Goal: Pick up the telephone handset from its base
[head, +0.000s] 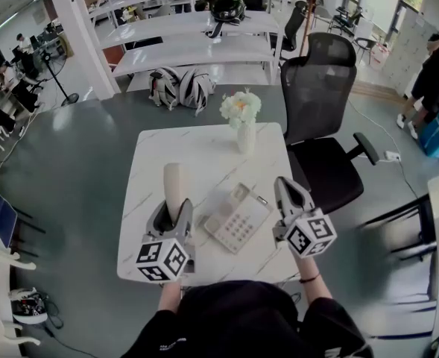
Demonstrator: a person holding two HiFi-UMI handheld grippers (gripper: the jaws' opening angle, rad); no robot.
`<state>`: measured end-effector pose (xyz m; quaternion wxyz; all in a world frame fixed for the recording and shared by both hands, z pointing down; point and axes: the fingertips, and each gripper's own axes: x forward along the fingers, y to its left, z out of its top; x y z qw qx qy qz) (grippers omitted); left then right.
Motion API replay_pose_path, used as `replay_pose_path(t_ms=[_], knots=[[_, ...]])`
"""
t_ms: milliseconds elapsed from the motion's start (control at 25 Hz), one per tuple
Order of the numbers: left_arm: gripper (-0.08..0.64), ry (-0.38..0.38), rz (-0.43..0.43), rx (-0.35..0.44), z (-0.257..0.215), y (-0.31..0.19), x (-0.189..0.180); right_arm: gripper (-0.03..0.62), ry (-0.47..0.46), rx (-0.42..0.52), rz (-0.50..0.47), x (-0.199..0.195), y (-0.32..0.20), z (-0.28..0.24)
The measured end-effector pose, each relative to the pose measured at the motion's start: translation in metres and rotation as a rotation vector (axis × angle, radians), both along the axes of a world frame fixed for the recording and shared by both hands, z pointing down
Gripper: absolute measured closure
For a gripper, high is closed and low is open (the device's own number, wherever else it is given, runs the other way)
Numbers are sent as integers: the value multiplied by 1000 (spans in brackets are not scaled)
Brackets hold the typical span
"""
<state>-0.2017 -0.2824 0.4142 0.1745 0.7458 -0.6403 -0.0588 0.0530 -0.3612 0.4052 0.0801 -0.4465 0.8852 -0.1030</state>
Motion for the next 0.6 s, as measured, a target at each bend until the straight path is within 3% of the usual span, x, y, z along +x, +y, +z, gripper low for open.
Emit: replay_pose_path(t_ms=[600], knots=[[350,-19,3,-8,0,2,4,601,5,8,13,6,3,-3]])
